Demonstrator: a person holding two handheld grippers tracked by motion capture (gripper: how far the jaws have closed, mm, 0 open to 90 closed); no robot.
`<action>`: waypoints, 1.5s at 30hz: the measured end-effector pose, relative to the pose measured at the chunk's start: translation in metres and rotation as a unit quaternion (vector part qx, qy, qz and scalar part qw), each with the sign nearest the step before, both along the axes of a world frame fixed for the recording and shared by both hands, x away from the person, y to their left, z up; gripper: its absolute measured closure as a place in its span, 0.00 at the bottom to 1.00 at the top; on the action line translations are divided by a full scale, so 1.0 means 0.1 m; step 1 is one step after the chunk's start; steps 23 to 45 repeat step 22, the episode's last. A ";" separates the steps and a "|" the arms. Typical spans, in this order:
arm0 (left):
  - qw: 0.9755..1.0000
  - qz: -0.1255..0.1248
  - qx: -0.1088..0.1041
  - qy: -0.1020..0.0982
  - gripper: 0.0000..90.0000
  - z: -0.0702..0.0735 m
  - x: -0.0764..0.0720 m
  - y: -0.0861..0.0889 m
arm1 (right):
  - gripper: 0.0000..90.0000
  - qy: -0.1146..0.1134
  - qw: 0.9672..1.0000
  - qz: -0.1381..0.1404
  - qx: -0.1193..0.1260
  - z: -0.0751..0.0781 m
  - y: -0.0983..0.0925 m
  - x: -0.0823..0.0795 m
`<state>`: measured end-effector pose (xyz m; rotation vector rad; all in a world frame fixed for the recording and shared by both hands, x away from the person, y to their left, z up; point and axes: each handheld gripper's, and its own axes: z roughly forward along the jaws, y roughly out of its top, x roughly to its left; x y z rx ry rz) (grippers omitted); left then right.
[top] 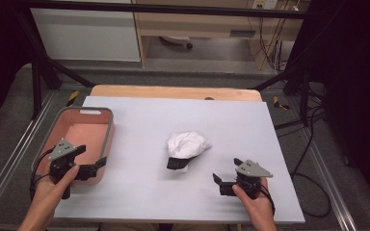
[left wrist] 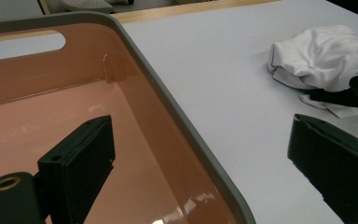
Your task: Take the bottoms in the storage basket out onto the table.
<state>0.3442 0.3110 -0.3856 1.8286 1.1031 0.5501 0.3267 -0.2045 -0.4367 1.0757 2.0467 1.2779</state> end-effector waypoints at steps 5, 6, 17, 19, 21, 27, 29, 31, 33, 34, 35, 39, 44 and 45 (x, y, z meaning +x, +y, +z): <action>1.000 -0.003 0.000 0.001 0.08 -0.04 -0.02 0.00 | 0.06 0.000 1.000 0.000 -0.001 0.00 0.00 0.00; 1.000 -0.004 0.000 0.001 0.08 -0.05 -0.02 0.00 | 0.06 0.000 1.000 0.000 -0.001 0.00 0.00 0.00; 1.000 -0.003 0.002 0.003 0.08 -0.10 -0.04 -0.01 | 0.06 -0.001 1.000 0.001 -0.006 -0.01 0.01 0.00; 1.000 -0.006 0.005 0.003 0.08 -0.11 -0.04 -0.02 | 0.06 0.000 1.000 0.000 -0.006 -0.01 0.00 0.00; 1.000 -0.008 0.008 0.001 0.08 -0.11 -0.05 -0.04 | 0.05 0.003 1.000 -0.002 -0.005 -0.01 0.00 0.01; 1.000 -0.008 0.011 -0.001 0.08 -0.11 -0.05 -0.05 | 0.05 0.005 1.000 -0.006 -0.006 -0.02 0.01 0.01; 1.000 -0.008 0.011 -0.001 0.08 -0.11 -0.05 -0.05 | 0.05 0.005 1.000 -0.006 -0.006 -0.02 0.01 0.01; 1.000 -0.008 0.011 -0.001 0.08 -0.11 -0.05 -0.05 | 0.05 0.005 1.000 -0.006 -0.006 -0.02 0.01 0.01; 1.000 -0.008 0.011 -0.001 0.08 -0.11 -0.05 -0.05 | 0.05 0.005 1.000 -0.006 -0.006 -0.02 0.01 0.01; 1.000 -0.008 0.011 -0.001 0.08 -0.11 -0.05 -0.05 | 0.05 0.005 1.000 -0.006 -0.006 -0.02 0.01 0.01; 1.000 -0.008 0.011 -0.001 0.08 -0.11 -0.05 -0.05 | 0.05 0.005 1.000 -0.006 -0.006 -0.02 0.01 0.01; 1.000 -0.008 0.011 -0.001 0.08 -0.11 -0.05 -0.05 | 0.05 0.005 1.000 -0.006 -0.006 -0.02 0.01 0.01; 1.000 -0.008 0.011 -0.001 0.08 -0.11 -0.05 -0.05 | 0.05 0.005 1.000 -0.006 -0.006 -0.02 0.01 0.01; 1.000 -0.008 0.011 -0.001 0.08 -0.11 -0.05 -0.05 | 0.05 0.005 1.000 -0.006 -0.006 -0.02 0.01 0.01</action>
